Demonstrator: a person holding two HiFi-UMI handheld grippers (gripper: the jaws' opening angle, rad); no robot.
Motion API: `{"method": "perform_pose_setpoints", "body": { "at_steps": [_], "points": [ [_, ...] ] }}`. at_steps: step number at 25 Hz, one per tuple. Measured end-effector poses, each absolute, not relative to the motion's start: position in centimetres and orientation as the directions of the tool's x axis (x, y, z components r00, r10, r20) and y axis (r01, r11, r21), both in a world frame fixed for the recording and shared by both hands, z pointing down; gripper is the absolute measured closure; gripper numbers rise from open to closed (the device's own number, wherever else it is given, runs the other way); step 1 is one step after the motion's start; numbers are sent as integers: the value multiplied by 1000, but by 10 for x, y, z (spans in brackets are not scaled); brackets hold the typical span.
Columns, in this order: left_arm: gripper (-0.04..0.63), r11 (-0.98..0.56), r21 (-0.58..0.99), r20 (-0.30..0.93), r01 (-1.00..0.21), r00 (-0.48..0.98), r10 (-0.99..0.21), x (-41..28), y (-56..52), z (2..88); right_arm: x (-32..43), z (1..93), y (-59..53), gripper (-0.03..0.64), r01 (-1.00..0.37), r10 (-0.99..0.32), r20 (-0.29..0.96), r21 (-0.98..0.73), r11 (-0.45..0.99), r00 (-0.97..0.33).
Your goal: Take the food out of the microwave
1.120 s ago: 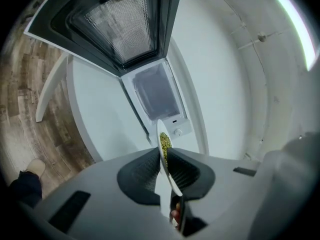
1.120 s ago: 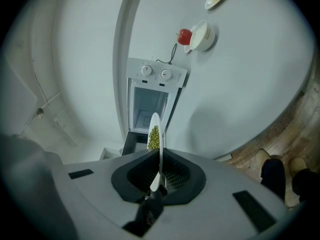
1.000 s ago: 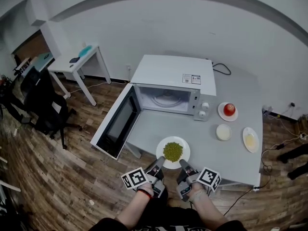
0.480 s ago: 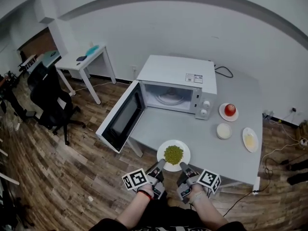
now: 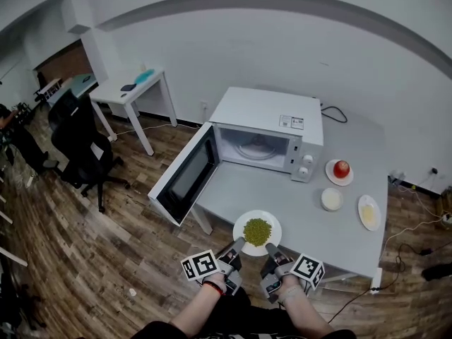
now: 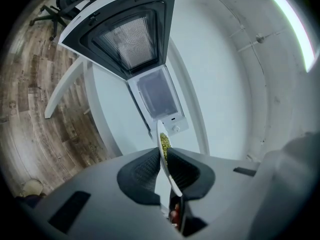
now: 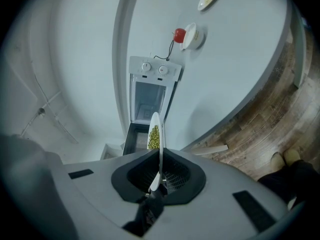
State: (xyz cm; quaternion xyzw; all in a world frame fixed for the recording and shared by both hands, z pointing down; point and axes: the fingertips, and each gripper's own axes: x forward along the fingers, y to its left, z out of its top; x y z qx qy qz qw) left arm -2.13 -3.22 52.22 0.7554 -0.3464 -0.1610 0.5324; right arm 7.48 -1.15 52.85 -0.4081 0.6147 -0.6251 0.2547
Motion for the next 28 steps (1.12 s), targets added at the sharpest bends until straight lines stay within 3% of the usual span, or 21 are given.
{"method": "perform_pose_setpoints", "body": {
  "at_steps": [28],
  "points": [
    [550,-156,920,166,-359,720,-674,-33,-32,531,62,534,-10,578,-167,-823,230,-972,-166,-519]
  ]
}}
